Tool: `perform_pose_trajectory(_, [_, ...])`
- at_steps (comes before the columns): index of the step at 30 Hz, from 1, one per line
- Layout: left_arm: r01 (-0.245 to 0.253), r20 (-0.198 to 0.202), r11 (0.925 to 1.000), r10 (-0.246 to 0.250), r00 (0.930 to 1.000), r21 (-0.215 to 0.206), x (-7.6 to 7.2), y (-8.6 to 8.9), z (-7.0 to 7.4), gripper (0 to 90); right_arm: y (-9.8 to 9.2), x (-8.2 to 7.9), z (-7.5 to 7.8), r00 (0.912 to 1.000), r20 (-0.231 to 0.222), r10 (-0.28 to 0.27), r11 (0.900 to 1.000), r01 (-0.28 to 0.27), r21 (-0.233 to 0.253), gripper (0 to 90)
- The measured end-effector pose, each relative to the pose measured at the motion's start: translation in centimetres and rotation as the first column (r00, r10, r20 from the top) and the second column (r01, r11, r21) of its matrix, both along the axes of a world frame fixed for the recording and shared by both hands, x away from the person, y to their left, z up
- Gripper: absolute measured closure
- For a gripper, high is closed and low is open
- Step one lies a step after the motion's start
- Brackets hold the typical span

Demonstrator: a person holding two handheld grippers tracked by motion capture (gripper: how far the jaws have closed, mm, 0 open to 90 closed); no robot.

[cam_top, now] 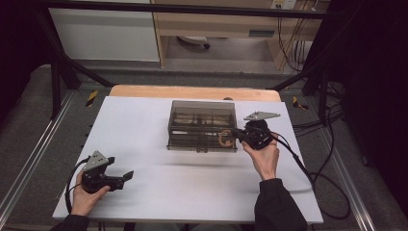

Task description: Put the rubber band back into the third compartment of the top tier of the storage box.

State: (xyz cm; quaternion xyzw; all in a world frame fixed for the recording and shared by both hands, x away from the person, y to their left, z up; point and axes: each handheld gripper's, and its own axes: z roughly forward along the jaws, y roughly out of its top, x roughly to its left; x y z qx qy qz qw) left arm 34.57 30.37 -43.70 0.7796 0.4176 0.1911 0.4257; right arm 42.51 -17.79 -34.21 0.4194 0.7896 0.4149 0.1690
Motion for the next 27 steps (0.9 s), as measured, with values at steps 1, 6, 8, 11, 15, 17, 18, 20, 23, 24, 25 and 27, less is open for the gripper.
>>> perform_pose_trajectory(1, [0.0,0.0,1.0,0.0,1.0,0.0,0.0,0.0,0.0,4.8,0.1,0.1,-0.1,1.0,-0.002,0.0,1.0,0.0,0.001,86.6])
perform_pose_trajectory(6, [0.0,0.0,1.0,0.0,1.0,-0.002,0.0,0.0,0.0,4.8,0.4,0.5,-0.3,1.0,-0.003,-0.004,1.0,0.004,-0.002,86.6])
perform_pose_trajectory(8, [0.001,0.0,1.0,-0.001,1.0,0.0,0.0,0.0,0.0,4.9,0.6,0.7,-0.5,1.0,-0.007,-0.003,1.0,0.003,-0.005,86.6])
perform_pose_trajectory(11, [0.0,0.0,1.0,0.0,1.0,0.0,0.0,0.0,0.0,4.9,0.7,0.8,-0.6,0.9999,-0.01,-0.004,1.0,0.004,-0.004,86.6])
perform_pose_trajectory(15, [-0.001,-0.001,1.0,0.001,1.0,-0.001,0.0,0.0,0.0,4.9,1.0,1.0,-1.0,0.9998,-0.017,-0.005,1.0,0.005,-0.006,86.6])
perform_pose_trajectory(17, [-0.001,-0.001,1.0,0.001,1.0,-0.001,0.0,0.0,0.0,4.9,1.1,1.1,-1.1,0.9998,-0.017,-0.006,1.0,0.005,-0.009,86.6])
perform_pose_trajectory(18, [-0.001,-0.001,1.0,0.001,1.0,-0.001,0.0,0.0,0.0,4.9,1.1,1.1,-1.2,0.9998,-0.019,-0.004,1.0,0.004,-0.01,86.6])
perform_pose_trajectory(20, [0.0,-0.001,1.0,0.0,1.0,-0.001,0.0,0.0,0.0,4.9,1.2,1.2,-1.3,0.9997,-0.024,-0.004,1.0,0.004,-0.014,86.6])
perform_pose_trajectory(23, [0.0,0.0,1.0,0.0,1.0,0.0,0.0,0.0,0.0,4.9,1.4,1.2,-1.6,0.9997,-0.025,-0.007,1.0,0.007,-0.019,86.6])
perform_pose_trajectory(24, [0.001,0.0,1.0,-0.001,1.0,0.0,0.0,0.0,0.0,4.9,1.4,1.2,-1.6,0.9996,-0.027,-0.007,1.0,0.007,-0.024,86.6])
perform_pose_trajectory(25, [0.001,0.0,1.0,-0.001,1.0,0.0,0.0,0.0,0.0,4.9,1.4,1.3,-1.7,0.9995,-0.03,-0.009,1.0,0.008,-0.029,86.6])
perform_pose_trajectory(27, [0.001,0.0,1.0,-0.001,1.0,0.0,0.0,0.0,0.0,4.9,1.4,1.3,-1.8,0.9995,-0.03,-0.009,1.0,0.008,-0.031,86.6])
